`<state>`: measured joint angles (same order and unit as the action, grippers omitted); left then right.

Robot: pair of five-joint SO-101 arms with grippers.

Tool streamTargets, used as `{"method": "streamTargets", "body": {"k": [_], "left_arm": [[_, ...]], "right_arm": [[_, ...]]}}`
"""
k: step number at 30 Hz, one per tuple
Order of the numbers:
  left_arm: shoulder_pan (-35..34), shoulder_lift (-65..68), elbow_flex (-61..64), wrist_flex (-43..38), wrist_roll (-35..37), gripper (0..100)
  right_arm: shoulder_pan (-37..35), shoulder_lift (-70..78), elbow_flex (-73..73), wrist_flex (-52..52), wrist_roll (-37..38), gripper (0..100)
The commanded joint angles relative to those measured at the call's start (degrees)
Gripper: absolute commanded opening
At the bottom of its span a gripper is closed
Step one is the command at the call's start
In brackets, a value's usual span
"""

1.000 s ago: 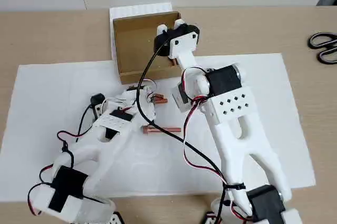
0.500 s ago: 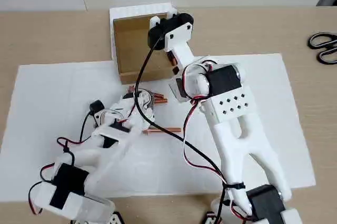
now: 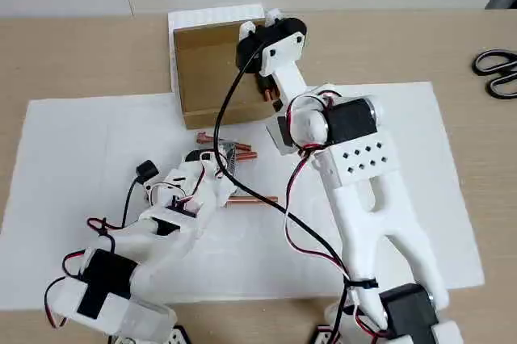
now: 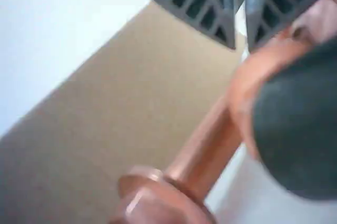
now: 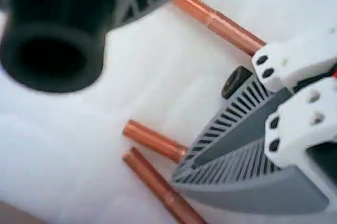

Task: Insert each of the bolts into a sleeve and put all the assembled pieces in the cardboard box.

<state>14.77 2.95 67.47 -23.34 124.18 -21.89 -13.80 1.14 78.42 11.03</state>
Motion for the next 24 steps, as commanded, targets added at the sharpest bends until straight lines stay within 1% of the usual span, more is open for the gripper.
{"method": "streamTargets", "body": {"k": [1,3,6,9,11,12,14,16,19,24], "left_arm": [[-0.9,3.3,3.6,0.3,0.4,1],[-2.4,3.0,3.7,0.9,0.4,1],[-0.6,2.0,3.4,1.5,-0.4,1],[-0.1,-2.3,3.6,2.9,-7.0,1],[0.8,-7.4,3.6,8.0,-12.0,1],[1.5,-10.3,3.6,10.1,-13.5,1],[2.8,-17.0,3.7,13.1,-13.6,1],[4.2,-24.2,3.8,17.9,-13.7,1],[5.7,-34.0,4.1,30.0,-13.7,1],[2.1,-46.2,3.6,45.0,-12.7,1]], "right_arm": [[0.7,-2.1,-2.4,-0.1,0.4,0.3],[0.7,-2.1,-2.4,-1.5,0.4,0.3],[1.2,-2.1,-2.0,-3.7,0.4,0.3],[1.8,-2.1,0.7,-6.6,0.4,0.3],[1.9,-2.1,3.6,-8.4,0.5,0.3],[1.9,-2.1,4.8,-9.2,0.5,0.3],[1.9,-2.2,6.7,-10.1,1.7,0.3],[1.9,-2.2,7.2,-10.1,3.4,0.3],[2.2,-2.4,7.3,-10.1,4.3,0.3],[2.7,-2.6,7.3,-10.6,4.1,0.3]]}}
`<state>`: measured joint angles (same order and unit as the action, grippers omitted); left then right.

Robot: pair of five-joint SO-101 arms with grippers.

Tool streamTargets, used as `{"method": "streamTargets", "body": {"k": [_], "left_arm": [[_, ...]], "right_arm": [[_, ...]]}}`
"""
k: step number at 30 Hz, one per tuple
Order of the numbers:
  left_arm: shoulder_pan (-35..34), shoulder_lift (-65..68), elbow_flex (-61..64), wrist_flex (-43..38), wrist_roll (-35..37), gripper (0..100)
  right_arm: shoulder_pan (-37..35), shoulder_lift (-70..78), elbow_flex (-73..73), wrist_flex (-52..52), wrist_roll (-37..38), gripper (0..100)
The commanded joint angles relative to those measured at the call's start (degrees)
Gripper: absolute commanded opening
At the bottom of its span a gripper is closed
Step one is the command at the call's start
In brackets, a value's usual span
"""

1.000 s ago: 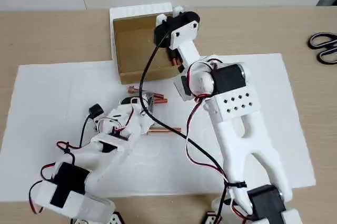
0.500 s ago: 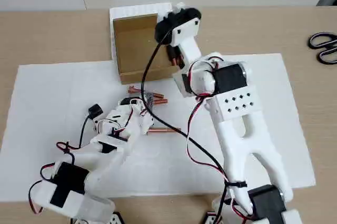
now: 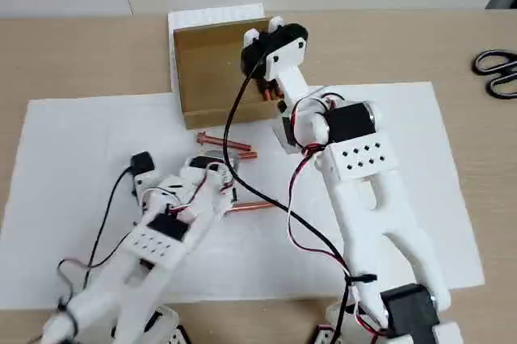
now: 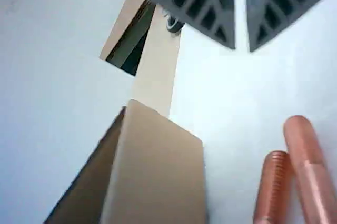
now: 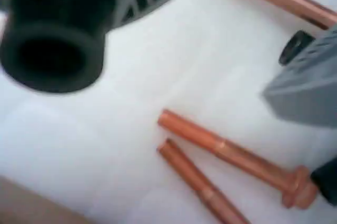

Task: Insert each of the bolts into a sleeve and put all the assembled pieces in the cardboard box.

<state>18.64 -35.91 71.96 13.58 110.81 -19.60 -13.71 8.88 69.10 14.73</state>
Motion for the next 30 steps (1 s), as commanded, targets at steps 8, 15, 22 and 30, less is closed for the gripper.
{"method": "streamTargets", "body": {"k": [8,15,22,30], "left_arm": [[-2.2,-12.2,-1.3,15.9,18.2,1],[1.8,-11.8,0.9,1.4,7.3,1],[2.5,-11.8,5.9,-13.3,5.5,1],[0.7,-5.1,-13.9,26.0,10.8,1]], "right_arm": [[0.5,-2.7,-0.5,-1.5,0.4,0.3],[1.3,-2.8,-0.6,-1.3,0.4,0.3],[3.9,-2.8,-1.2,-1.5,0.6,0.3],[3.9,-2.6,-1.2,-1.5,0.5,0.3]]}}
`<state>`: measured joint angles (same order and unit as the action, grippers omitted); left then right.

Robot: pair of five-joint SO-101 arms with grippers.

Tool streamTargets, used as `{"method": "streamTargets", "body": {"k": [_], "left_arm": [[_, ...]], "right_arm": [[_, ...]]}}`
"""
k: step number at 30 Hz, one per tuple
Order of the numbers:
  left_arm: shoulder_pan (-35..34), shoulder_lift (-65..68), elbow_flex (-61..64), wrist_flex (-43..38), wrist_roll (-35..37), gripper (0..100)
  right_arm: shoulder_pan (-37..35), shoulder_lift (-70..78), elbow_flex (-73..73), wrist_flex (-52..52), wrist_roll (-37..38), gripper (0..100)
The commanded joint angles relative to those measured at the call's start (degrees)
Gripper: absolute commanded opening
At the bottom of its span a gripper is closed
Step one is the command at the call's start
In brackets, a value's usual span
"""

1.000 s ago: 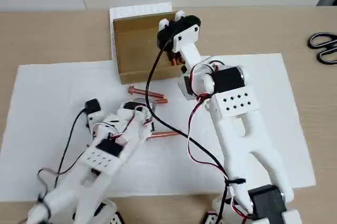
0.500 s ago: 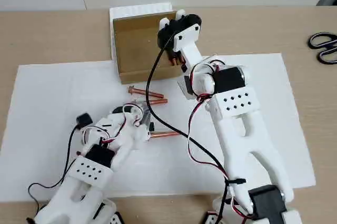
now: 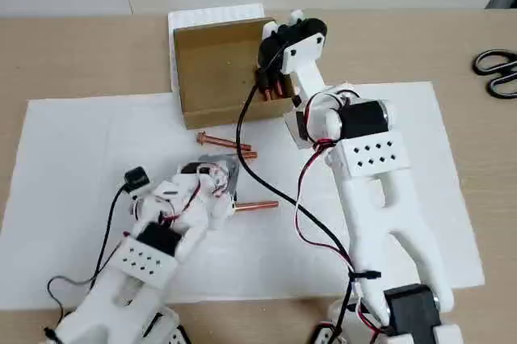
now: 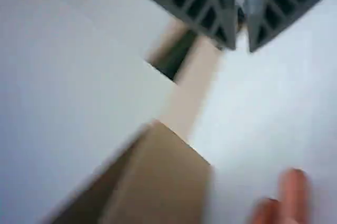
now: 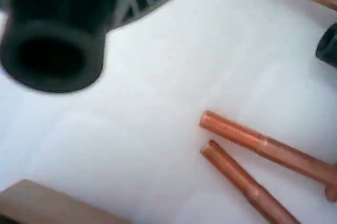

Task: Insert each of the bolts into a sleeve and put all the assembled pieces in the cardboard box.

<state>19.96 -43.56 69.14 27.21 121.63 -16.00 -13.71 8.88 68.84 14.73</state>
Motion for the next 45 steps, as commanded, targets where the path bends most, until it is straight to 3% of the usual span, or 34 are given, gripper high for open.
{"method": "streamTargets", "body": {"k": [1,4,13,23,29,35,45], "left_arm": [[-1.1,4.7,-14.6,13.9,-1.4,1],[-2.4,13.2,-21.8,14.1,-5.0,1],[-2.2,35.4,-35.1,15.6,-2.4,1],[-7.4,36.1,-37.3,21.5,-2.8,1],[-7.9,36.4,-37.8,19.6,-7.3,1],[-8.0,36.4,-36.6,18.5,-7.6,6],[-6.2,41.9,-36.0,14.3,-6.6,5]], "right_arm": [[0.2,-2.5,-1.2,-1.4,0.4,0.3],[0.4,-2.4,-1.2,-2.9,0.4,0.3],[2.8,-2.3,-1.1,-3.3,0.6,0.3],[7.6,-2.2,-1.0,-5.9,0.6,0.3],[8.3,-2.2,-1.0,-6.5,0.6,0.3],[8.4,-2.2,-0.9,-6.8,0.6,0.3],[8.3,-2.2,-0.9,-9.0,0.4,0.3]]}}
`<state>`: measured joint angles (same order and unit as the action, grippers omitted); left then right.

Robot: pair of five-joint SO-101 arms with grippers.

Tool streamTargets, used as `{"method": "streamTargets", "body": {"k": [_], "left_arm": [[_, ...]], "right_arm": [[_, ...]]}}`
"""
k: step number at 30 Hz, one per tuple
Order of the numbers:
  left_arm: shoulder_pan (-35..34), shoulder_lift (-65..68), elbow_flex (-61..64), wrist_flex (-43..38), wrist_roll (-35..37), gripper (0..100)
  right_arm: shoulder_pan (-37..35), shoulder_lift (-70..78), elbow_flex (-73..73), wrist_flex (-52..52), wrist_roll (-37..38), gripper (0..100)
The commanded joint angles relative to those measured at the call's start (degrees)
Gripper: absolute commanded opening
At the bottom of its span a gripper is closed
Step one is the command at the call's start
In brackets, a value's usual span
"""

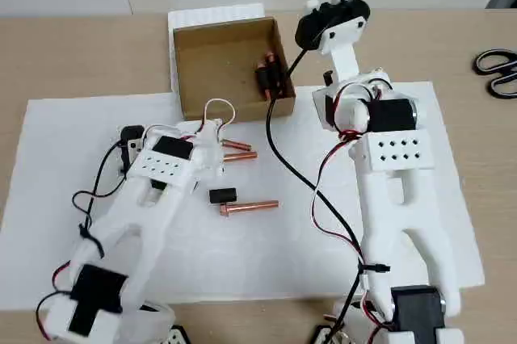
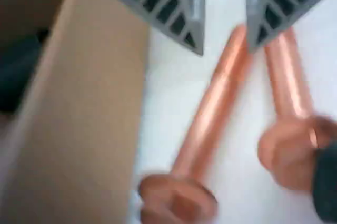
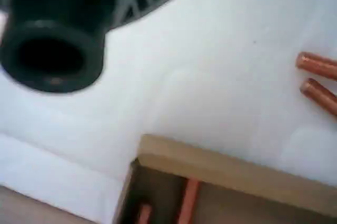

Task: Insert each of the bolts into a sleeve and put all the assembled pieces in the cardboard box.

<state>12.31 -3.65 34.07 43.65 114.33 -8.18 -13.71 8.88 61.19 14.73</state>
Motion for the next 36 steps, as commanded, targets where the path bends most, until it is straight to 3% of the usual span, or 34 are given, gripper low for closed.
{"method": "streamTargets", "body": {"k": [1,8,28,36], "left_arm": [[2.1,3.3,-1.1,-2.5,2.1,5],[6.9,8.9,-6.0,-1.4,6.2,5],[0.6,14.2,-6.5,-1.7,5.8,5],[-2.6,14.1,-8.8,6.7,5.7,5]], "right_arm": [[0.5,-2.2,-0.9,-1.4,0.4,0.3],[0.7,-2.2,-0.8,-1.2,0.6,0.3],[2.5,-2.2,-0.9,-1.3,0.7,0.3],[2.5,-2.1,-0.8,-1.3,0.7,0.3]]}}
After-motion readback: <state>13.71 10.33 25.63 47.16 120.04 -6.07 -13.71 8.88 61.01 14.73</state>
